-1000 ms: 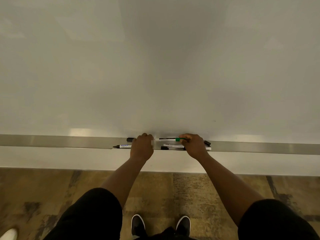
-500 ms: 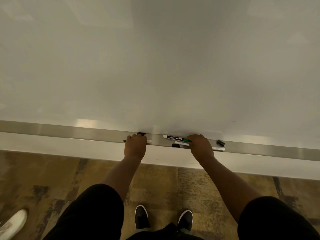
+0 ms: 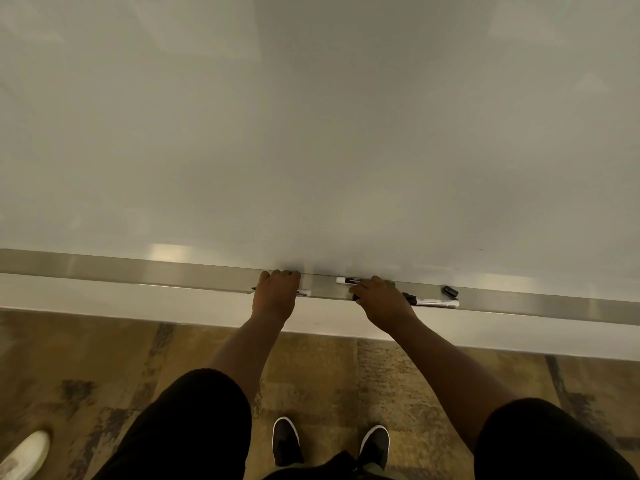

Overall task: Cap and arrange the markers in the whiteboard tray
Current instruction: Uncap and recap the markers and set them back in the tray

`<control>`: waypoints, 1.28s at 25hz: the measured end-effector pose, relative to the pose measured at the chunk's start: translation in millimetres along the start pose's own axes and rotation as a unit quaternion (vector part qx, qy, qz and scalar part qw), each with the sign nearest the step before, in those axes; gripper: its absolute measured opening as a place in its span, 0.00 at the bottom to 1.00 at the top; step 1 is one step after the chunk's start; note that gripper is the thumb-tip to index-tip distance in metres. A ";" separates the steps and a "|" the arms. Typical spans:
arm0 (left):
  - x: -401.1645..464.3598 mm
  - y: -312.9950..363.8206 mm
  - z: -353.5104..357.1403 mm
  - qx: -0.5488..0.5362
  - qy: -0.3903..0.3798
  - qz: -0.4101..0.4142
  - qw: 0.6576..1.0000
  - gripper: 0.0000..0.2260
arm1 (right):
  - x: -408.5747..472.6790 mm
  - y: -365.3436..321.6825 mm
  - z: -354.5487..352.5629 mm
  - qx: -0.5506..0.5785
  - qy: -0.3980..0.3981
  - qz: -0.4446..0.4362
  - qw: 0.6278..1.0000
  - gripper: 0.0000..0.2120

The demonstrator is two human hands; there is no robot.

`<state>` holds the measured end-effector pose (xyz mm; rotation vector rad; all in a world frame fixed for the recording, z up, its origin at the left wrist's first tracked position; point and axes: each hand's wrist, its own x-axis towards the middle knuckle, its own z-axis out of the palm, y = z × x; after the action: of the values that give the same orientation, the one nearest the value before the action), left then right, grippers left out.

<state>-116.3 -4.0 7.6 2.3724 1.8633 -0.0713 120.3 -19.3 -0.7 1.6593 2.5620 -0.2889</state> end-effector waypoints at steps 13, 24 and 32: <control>7.6 11.3 -32.7 -0.100 0.055 0.018 0.993 0.08 | -2.5 -9.6 -10.6 0.068 0.009 0.025 0.997 0.16; -4.1 57.9 -42.7 -0.673 0.079 -0.327 0.659 0.18 | -35.3 -0.6 -47.3 0.409 0.153 0.193 0.879 0.05; -15.8 88.1 -43.2 -0.749 0.062 -0.354 0.557 0.19 | -58.5 -3.9 -45.0 0.483 0.159 0.197 0.839 0.07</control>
<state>-36.4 -34.3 58.2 0.4079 1.5052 1.1133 142.6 -64.4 53.5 2.6632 2.2679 -1.5898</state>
